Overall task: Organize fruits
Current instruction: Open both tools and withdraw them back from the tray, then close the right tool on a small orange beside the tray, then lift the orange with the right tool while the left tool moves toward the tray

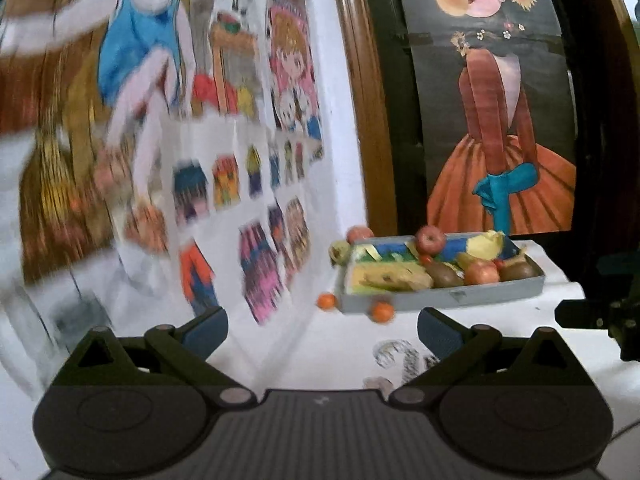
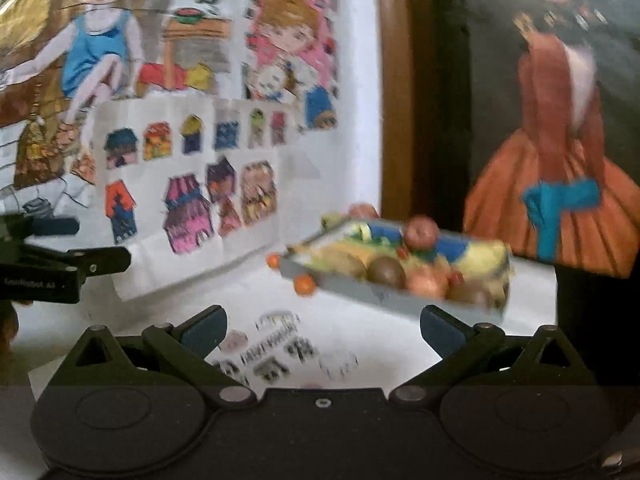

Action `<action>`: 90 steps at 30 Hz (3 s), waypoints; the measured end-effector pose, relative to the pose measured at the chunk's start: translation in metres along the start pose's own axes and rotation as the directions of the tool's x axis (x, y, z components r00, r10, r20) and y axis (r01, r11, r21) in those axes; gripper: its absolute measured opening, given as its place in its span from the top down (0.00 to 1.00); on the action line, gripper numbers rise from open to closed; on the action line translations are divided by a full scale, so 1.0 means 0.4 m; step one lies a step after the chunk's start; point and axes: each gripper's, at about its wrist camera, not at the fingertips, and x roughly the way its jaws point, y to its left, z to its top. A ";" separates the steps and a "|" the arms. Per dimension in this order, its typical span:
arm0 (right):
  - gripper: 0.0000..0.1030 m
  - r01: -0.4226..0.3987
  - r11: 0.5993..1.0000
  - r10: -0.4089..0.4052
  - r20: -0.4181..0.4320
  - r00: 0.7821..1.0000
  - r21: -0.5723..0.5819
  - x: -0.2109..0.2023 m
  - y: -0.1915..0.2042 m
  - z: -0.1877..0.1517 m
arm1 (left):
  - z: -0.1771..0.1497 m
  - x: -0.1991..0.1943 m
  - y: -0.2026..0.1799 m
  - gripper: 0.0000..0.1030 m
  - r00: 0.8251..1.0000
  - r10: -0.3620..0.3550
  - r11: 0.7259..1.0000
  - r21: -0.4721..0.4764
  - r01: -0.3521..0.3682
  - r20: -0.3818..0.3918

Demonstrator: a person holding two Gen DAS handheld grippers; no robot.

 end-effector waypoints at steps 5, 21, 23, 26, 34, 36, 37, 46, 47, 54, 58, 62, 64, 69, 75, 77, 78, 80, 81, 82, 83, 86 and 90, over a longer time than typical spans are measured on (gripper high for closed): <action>0.01 -0.103 0.994 0.105 0.089 0.990 -0.030 0.044 0.040 0.155 | 0.107 0.012 0.048 0.00 0.999 0.051 0.999 0.007 -0.051 0.013; 0.03 -0.158 0.987 0.154 -0.124 0.980 -0.024 0.459 -0.010 0.016 | 0.085 0.323 0.040 0.00 0.993 0.118 0.984 -0.135 -0.113 0.025; 0.05 -0.156 0.988 0.151 -0.143 0.978 -0.018 0.495 -0.024 0.004 | 0.063 0.344 0.016 0.00 0.996 0.063 0.997 -0.053 -0.060 0.057; 0.08 -0.175 0.985 0.173 -0.161 0.972 -0.001 0.537 -0.045 -0.017 | 0.038 0.369 -0.018 0.00 0.999 0.031 0.999 0.039 -0.033 0.037; 0.18 -0.188 0.981 0.196 -0.203 0.959 0.057 0.659 -0.067 -0.037 | 0.001 0.375 -0.039 0.00 0.998 0.050 0.998 0.035 -0.051 0.041; 0.25 -0.183 0.978 0.202 -0.225 0.953 0.101 0.695 -0.070 -0.036 | 0.001 0.372 -0.035 0.00 0.998 0.058 0.997 0.043 -0.059 0.033; 0.26 -0.182 0.975 0.208 -0.244 0.947 0.127 0.714 -0.070 -0.037 | -0.001 0.369 -0.035 0.00 0.998 0.061 0.997 0.048 -0.062 0.030; 0.53 -0.113 0.985 0.143 -0.250 0.958 0.130 0.758 -0.023 -0.044 | -0.018 0.315 -0.016 0.00 0.996 0.090 0.995 0.038 -0.090 0.020; 0.58 -0.102 0.987 0.132 -0.250 0.959 0.127 0.759 -0.020 -0.045 | -0.019 0.309 -0.015 0.00 0.996 0.092 0.995 0.036 -0.093 0.020; 0.67 -0.090 0.986 0.124 -0.256 0.959 0.141 0.723 -0.046 -0.054 | -0.018 0.280 -0.027 0.00 0.997 0.077 0.996 0.049 -0.076 -0.006; 0.67 -0.156 0.974 0.195 -0.262 0.945 0.163 0.635 -0.089 -0.069 | -0.014 0.266 -0.040 0.00 0.999 0.049 0.998 0.051 -0.048 -0.021; 0.67 -0.211 0.969 0.237 -0.240 0.941 0.131 0.522 -0.129 -0.078 | -0.008 0.269 -0.048 0.00 0.998 0.046 0.999 0.004 -0.046 -0.050; 0.67 -0.240 0.963 0.262 -0.227 0.938 0.123 0.479 -0.146 -0.080 | -0.006 0.280 -0.057 0.00 0.997 0.054 0.998 0.016 -0.053 -0.062; 0.67 -0.328 0.938 0.344 -0.173 0.923 0.113 0.435 -0.184 -0.086 | -0.008 0.340 -0.079 0.00 0.992 0.050 0.987 0.160 -0.032 -0.113; 0.67 -0.440 0.890 0.454 -0.156 0.877 0.119 0.467 -0.229 -0.059 | -0.011 0.451 -0.105 0.00 0.972 0.058 0.934 0.356 0.027 -0.226; 0.67 -0.443 0.891 0.453 -0.139 0.880 0.100 0.464 -0.244 -0.050 | 0.000 0.476 -0.117 0.00 0.967 0.051 0.913 0.404 0.055 -0.248; 0.67 -0.439 0.893 0.450 -0.135 0.883 0.102 0.461 -0.255 -0.046 | 0.005 0.485 -0.124 0.00 0.966 0.045 0.904 0.421 0.068 -0.254; 0.67 -0.436 0.892 0.449 -0.129 0.884 0.121 0.451 -0.279 -0.040 | 0.015 0.505 -0.137 0.00 0.963 0.040 0.888 0.451 0.088 -0.266; 0.67 -0.428 0.895 0.442 -0.127 0.888 0.124 0.444 -0.289 -0.035 | 0.022 0.514 -0.144 0.00 0.962 0.039 0.881 0.464 0.094 -0.270; 0.67 -0.421 0.899 0.435 -0.128 0.891 0.124 0.436 -0.298 -0.029 | 0.030 0.526 -0.149 0.00 0.960 0.040 0.870 0.482 0.103 -0.278; 0.67 -0.415 0.902 0.429 -0.132 0.894 0.120 0.427 -0.306 -0.020 | 0.037 0.537 -0.156 0.00 0.955 0.047 0.852 0.511 0.114 -0.291; 0.67 -0.396 0.911 0.409 -0.142 0.901 0.112 0.401 -0.324 0.006 | 0.057 0.574 -0.165 0.00 0.940 0.080 0.799 0.585 0.137 -0.330; 0.66 -0.395 0.908 0.415 -0.156 0.897 0.143 0.379 -0.347 0.040 | 0.071 0.621 -0.163 0.00 0.907 0.105 0.763 0.618 0.190 -0.408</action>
